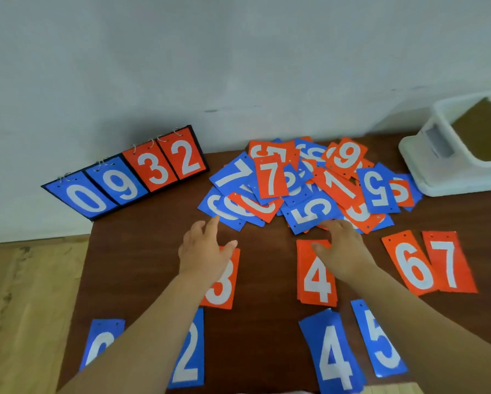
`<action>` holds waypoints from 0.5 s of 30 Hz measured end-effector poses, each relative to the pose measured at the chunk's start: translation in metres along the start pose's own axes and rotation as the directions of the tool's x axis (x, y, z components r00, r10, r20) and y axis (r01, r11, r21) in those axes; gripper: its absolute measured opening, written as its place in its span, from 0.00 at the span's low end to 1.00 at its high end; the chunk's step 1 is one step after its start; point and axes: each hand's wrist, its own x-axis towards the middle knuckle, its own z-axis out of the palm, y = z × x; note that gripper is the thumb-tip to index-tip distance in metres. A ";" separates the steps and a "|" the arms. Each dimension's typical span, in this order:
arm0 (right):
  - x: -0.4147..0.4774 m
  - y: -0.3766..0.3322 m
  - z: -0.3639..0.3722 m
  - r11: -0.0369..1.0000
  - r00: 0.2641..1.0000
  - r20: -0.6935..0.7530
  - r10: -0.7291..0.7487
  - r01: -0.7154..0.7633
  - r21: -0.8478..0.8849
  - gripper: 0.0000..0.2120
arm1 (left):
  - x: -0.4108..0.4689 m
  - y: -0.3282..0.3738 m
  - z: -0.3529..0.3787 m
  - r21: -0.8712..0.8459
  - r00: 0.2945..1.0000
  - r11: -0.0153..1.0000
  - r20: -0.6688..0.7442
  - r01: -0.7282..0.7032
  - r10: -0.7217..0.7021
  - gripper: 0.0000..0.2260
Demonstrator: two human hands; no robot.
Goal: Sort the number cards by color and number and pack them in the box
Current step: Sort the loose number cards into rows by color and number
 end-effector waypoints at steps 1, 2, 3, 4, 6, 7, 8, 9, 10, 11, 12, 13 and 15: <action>0.011 -0.002 -0.003 1.000 1.000 -0.018 0.025 -0.025 0.001 0.31 | 0.017 0.006 -0.001 -0.003 1.000 1.000 0.011 -0.007 0.007 0.34; 0.021 -0.003 -0.007 0.999 0.998 -0.039 0.052 -0.052 0.000 0.31 | 0.032 0.013 -0.002 -0.010 1.000 1.000 0.025 -0.014 0.014 0.35; 0.033 -0.003 -0.011 0.997 0.995 -0.064 0.072 -0.072 -0.001 0.31 | 0.048 0.022 -0.002 -0.025 0.999 0.999 0.036 -0.020 0.021 0.35; 0.046 -0.002 -0.015 0.996 0.992 -0.092 0.086 -0.087 -0.008 0.31 | 0.063 0.033 0.000 -0.048 0.999 0.998 0.044 -0.029 0.031 0.36; 0.071 -0.001 -0.025 0.991 0.983 -0.139 0.123 -0.129 -0.034 0.31 | 0.092 0.062 0.005 -0.117 0.997 0.991 0.048 -0.061 0.067 0.37; 0.082 -0.001 -0.028 0.987 0.978 -0.152 0.143 -0.152 -0.053 0.33 | 0.104 0.079 0.009 -0.151 0.995 0.986 0.049 -0.078 0.086 0.38; 0.092 0.000 -0.029 0.983 0.975 -0.157 0.157 -0.169 -0.071 0.34 | 0.115 0.095 0.013 -0.173 0.994 0.981 0.052 -0.089 0.099 0.38; 0.103 0.000 -0.029 0.979 0.975 -0.159 0.157 -0.175 -0.101 0.34 | 0.125 0.111 0.017 -0.179 0.993 0.979 0.055 -0.096 0.108 0.38; 0.113 0.001 -0.027 0.976 0.976 -0.155 0.155 -0.176 -0.132 0.35 | 0.135 0.125 0.021 -0.172 0.992 0.980 0.061 -0.099 0.111 0.38; 0.122 0.002 -0.024 0.972 0.976 -0.149 0.157 -0.180 -0.153 0.34 | 0.143 0.135 0.026 -0.158 0.991 0.983 0.077 -0.096 0.109 0.38; 0.130 0.004 -0.022 0.969 0.974 -0.146 0.174 -0.196 -0.154 0.34 | 0.149 0.142 0.031 -0.138 0.990 0.987 0.094 -0.087 0.100 0.38; 0.137 0.007 -0.020 0.966 0.969 -0.147 0.198 -0.218 -0.136 0.33 | 0.154 0.146 0.037 -0.111 0.990 0.991 0.107 -0.076 0.088 0.38; 0.146 0.013 -0.019 0.964 0.960 -0.164 0.226 -0.245 -0.108 0.31 | 0.157 0.148 0.050 -0.031 0.992 0.997 0.105 -0.070 0.073 0.39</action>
